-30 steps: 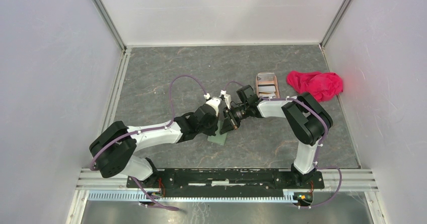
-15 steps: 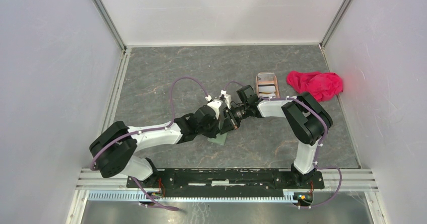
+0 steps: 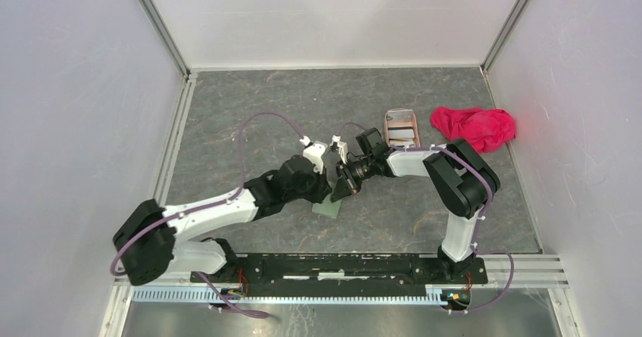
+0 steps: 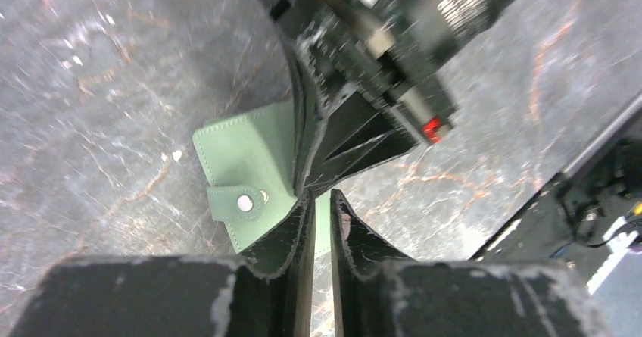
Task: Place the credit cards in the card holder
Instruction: Close the card holder at the center of the board.
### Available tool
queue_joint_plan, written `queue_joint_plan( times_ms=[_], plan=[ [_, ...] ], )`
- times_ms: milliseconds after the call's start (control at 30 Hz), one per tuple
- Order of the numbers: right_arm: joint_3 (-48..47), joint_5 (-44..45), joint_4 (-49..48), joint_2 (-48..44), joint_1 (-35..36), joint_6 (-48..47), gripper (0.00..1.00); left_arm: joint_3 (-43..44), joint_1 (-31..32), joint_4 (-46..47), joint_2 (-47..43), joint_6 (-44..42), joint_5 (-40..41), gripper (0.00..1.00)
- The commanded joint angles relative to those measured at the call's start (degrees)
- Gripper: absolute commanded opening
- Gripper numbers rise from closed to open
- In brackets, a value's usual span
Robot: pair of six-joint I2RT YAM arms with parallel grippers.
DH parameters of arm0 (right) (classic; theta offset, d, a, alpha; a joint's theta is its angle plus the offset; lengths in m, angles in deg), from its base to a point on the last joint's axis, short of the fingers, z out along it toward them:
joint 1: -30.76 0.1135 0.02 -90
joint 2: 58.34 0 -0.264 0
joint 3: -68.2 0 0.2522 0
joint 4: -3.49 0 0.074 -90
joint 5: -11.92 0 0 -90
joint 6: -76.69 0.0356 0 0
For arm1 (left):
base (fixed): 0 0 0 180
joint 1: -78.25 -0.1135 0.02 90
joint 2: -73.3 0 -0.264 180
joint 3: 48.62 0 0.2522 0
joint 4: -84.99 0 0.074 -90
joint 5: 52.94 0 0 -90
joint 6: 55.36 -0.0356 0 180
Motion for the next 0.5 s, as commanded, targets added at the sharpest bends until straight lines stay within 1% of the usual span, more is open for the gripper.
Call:
queue_joint_plan(
  times_ms=[0, 67, 133, 200, 267, 367, 467],
  plan=[
    [0.1, 1.9, -1.1, 1.1, 0.0, -1.0, 0.10, -1.9, 0.3, 0.6, -8.3, 1.4, 3.0, 0.22],
    [-0.1, 0.6, -1.2, 0.9, 0.0, -1.4, 0.11, -5.4, 0.3, 1.4, -12.9, 2.9, 5.0, 0.28],
    [-0.5, -0.3, -1.1, -0.2, -0.1, -2.9, 0.15, -9.5, 0.3, 1.8, -16.4, 6.5, 6.5, 0.31],
    [-0.9, -0.1, -0.5, -2.0, -0.1, -5.5, 0.20, -13.1, 0.3, 3.7, -19.0, 9.4, 7.0, 0.34],
    [-1.3, -0.4, 0.4, -3.7, -0.1, -7.9, 0.24, -15.8, 0.3, 4.1, -20.8, 10.9, 7.5, 0.40],
    [-2.4, -2.7, 2.3, -5.3, -0.1, -11.1, 0.26, -16.6, 0.2, 4.1, -22.1, 9.6, 8.9, 0.55],
    [-3.9, -3.3, 5.8, -7.0, -0.1, -15.6, 0.27, -15.4, 0.3, 3.9, -22.0, 6.6, 10.7, 0.67]
  ],
)
